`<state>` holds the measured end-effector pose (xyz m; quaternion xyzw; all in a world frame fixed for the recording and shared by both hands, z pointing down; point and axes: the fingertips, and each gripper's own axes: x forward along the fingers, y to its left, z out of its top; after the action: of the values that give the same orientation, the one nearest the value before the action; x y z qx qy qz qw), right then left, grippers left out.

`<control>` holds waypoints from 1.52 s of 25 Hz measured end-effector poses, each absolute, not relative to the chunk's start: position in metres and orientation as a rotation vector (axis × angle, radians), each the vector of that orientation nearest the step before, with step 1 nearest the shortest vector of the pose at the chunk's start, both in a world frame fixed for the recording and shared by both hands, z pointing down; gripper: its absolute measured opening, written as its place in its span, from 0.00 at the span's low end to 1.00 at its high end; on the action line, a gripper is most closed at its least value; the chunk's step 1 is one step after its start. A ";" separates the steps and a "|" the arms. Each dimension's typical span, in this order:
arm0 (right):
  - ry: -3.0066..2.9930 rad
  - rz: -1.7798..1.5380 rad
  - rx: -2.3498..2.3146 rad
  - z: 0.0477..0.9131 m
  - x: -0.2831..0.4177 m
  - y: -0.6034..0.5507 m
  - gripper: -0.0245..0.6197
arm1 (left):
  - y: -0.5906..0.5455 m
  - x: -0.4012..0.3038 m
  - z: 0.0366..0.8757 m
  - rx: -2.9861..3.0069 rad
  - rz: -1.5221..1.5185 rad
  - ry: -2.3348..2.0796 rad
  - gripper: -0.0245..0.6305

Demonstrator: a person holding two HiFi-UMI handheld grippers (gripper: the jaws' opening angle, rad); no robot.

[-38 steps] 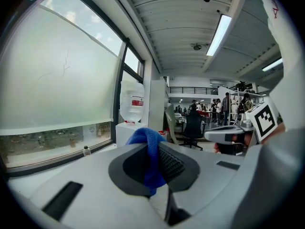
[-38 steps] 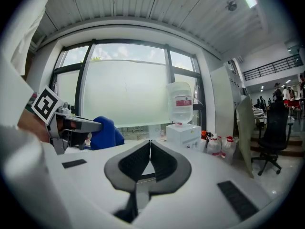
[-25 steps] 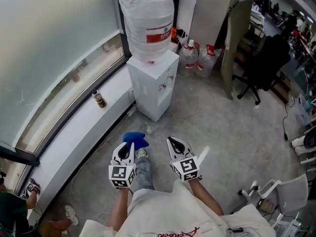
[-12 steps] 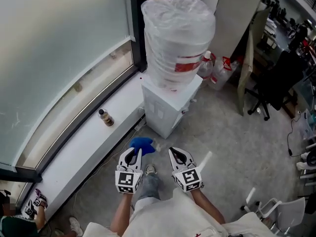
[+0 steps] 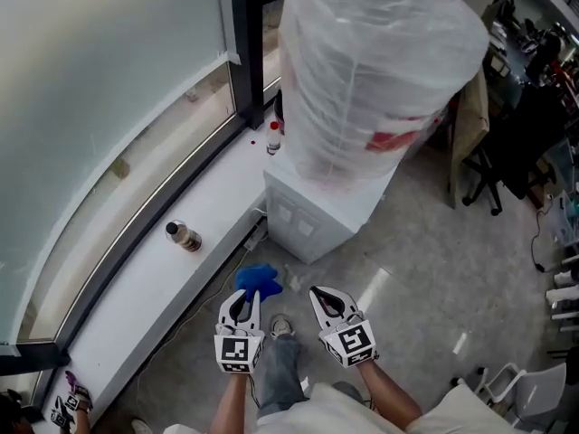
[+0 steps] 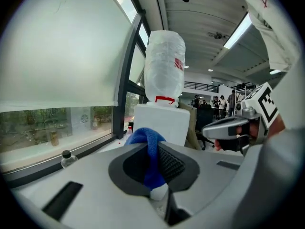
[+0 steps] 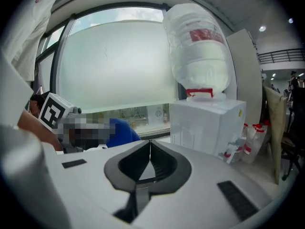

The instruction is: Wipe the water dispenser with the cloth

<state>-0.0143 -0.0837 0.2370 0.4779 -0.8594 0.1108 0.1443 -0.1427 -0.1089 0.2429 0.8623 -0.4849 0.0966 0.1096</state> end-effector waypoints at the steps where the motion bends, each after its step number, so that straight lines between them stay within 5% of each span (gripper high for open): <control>1: -2.477 0.328 1.366 0.250 -0.015 -0.082 0.06 | -0.108 -0.143 0.252 2.528 0.281 -1.434 0.09; 21: -2.560 0.338 1.358 0.494 -0.001 -0.016 0.06 | -0.105 -0.137 0.475 2.547 0.196 -1.602 0.09; 38: -2.610 0.334 1.450 0.557 0.030 -0.030 0.06 | -0.178 -0.106 0.538 2.639 0.233 -1.598 0.09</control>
<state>0.0300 -0.0302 0.5568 0.4815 -0.8667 0.1109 0.0684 -0.1064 -0.1778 0.5384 0.8526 -0.5165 0.0754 0.0239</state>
